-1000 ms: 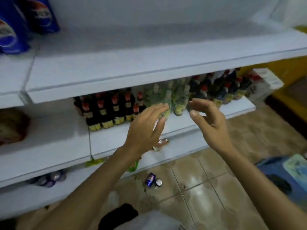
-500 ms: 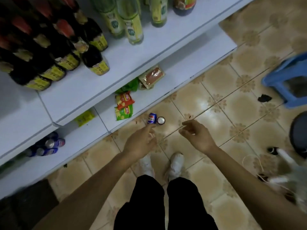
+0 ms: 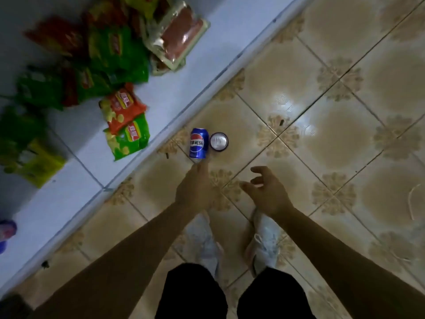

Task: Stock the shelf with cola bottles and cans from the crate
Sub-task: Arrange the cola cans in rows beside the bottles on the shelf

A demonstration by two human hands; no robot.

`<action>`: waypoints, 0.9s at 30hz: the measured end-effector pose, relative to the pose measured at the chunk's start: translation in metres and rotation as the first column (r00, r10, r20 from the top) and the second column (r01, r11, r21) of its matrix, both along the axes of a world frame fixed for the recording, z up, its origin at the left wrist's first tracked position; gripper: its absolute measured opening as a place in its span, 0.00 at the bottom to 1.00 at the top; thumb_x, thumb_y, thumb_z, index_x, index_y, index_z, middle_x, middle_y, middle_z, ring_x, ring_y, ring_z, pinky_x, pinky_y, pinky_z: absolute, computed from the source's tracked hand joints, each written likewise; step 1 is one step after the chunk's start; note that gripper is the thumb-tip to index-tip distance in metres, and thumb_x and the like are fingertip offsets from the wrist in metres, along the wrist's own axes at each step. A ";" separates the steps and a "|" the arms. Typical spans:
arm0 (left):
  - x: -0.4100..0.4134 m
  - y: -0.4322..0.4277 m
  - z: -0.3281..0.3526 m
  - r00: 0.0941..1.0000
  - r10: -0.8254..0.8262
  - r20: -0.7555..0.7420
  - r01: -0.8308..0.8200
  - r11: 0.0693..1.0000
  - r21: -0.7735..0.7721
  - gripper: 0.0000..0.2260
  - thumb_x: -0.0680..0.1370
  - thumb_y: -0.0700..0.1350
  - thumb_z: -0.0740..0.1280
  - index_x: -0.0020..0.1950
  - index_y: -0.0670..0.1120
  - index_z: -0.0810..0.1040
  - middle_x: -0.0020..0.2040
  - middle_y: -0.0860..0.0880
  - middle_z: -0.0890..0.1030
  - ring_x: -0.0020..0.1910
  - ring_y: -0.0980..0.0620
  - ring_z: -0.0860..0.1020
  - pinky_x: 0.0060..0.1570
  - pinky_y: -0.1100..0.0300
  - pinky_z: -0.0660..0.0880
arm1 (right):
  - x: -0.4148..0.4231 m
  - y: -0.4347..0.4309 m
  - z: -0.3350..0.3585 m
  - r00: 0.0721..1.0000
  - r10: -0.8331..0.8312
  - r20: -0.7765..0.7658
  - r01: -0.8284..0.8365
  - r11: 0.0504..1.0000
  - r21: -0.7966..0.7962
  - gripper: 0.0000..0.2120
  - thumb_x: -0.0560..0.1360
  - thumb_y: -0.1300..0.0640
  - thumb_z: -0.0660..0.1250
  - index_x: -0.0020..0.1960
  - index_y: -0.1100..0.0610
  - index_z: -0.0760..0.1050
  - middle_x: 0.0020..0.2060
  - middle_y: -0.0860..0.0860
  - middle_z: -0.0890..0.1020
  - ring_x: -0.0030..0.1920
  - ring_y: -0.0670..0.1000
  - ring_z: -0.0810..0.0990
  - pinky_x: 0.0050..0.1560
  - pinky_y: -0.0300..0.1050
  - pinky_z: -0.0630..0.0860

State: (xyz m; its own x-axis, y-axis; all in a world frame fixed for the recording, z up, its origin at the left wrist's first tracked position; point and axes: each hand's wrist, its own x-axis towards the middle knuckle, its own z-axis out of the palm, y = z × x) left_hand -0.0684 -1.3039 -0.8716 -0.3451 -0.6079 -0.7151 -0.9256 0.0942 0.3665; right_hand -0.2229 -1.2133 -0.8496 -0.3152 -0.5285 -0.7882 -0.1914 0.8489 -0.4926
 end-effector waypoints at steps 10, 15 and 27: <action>-0.062 -0.049 -0.168 0.991 -0.110 0.079 0.132 0.913 -0.387 0.37 0.69 0.54 0.74 0.73 0.50 0.62 0.70 0.47 0.69 0.66 0.45 0.70 0.50 0.49 0.73 | -0.013 -0.015 -0.174 0.991 -0.132 0.020 0.132 0.991 0.021 0.20 0.76 0.47 0.66 0.65 0.53 0.70 0.51 0.52 0.80 0.49 0.52 0.80 0.44 0.43 0.74; -0.052 -0.077 -0.136 0.976 -0.201 -0.087 0.188 0.972 -0.139 0.31 0.66 0.53 0.76 0.65 0.52 0.68 0.58 0.50 0.76 0.53 0.50 0.76 0.46 0.55 0.74 | -0.026 -0.009 -0.138 0.999 -0.038 -0.034 0.037 0.998 -0.044 0.13 0.74 0.58 0.69 0.57 0.54 0.74 0.50 0.50 0.78 0.50 0.50 0.78 0.46 0.43 0.75; -0.028 -0.050 0.204 0.899 0.411 -0.155 -0.230 0.740 0.632 0.20 0.69 0.57 0.72 0.58 0.54 0.76 0.54 0.46 0.82 0.50 0.47 0.82 0.46 0.52 0.81 | -0.011 -0.003 0.193 0.975 0.211 -0.073 -0.223 0.935 -0.275 0.34 0.58 0.42 0.74 0.61 0.50 0.71 0.47 0.44 0.81 0.42 0.46 0.79 0.43 0.40 0.76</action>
State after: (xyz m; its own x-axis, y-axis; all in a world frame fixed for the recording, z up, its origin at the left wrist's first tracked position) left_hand -0.0969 -1.3543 -0.6681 -0.4380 -0.2106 -0.8740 -0.7162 -0.5058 0.4808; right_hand -0.2339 -1.2160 -0.6563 -0.1975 -0.7851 -0.5870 -0.3811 0.6132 -0.6919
